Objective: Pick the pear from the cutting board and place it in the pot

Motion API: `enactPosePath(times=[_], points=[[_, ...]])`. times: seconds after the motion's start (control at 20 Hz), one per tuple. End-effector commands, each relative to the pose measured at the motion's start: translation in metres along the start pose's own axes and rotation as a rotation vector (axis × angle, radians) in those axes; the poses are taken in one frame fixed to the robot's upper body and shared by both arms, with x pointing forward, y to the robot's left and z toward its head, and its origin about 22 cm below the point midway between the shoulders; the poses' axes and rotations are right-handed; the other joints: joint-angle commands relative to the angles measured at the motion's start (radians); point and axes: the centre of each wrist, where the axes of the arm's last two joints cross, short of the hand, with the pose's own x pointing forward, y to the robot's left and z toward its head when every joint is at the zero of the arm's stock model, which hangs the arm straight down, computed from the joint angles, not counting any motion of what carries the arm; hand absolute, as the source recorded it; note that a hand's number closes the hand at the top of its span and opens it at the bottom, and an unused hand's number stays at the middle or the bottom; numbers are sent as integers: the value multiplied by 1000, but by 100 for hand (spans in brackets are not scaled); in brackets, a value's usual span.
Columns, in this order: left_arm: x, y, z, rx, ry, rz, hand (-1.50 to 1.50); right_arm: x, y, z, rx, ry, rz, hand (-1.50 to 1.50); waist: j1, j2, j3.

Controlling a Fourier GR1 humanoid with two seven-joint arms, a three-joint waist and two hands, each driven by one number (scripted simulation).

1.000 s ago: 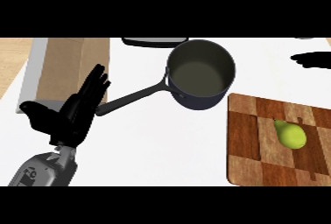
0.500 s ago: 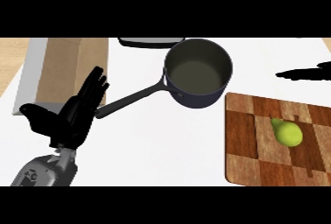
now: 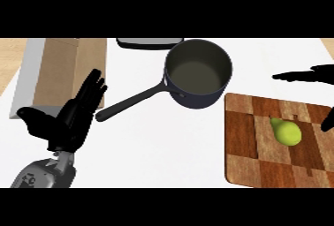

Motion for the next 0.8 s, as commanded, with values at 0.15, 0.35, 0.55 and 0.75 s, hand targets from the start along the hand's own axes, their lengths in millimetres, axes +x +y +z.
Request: enactPosePath(times=[0.15,0.35,0.55,0.75], points=[[-10,30,-4,65,80,-24,0,3,-8,-9,120,-95,-47,-150,-10,3,-8],[-7,18,4,62,61,-4,0,-5,2,-15,119,-35,-48,-150,-17,-1,-8],[-17,14,-3,45,53,-19,0,4,-1,-39,129,23,5,-150,-11,3,-8],[-10,11,-1,66,72,-20,0,-2,22,-56,154,13,26,-150,-17,1,-8]])
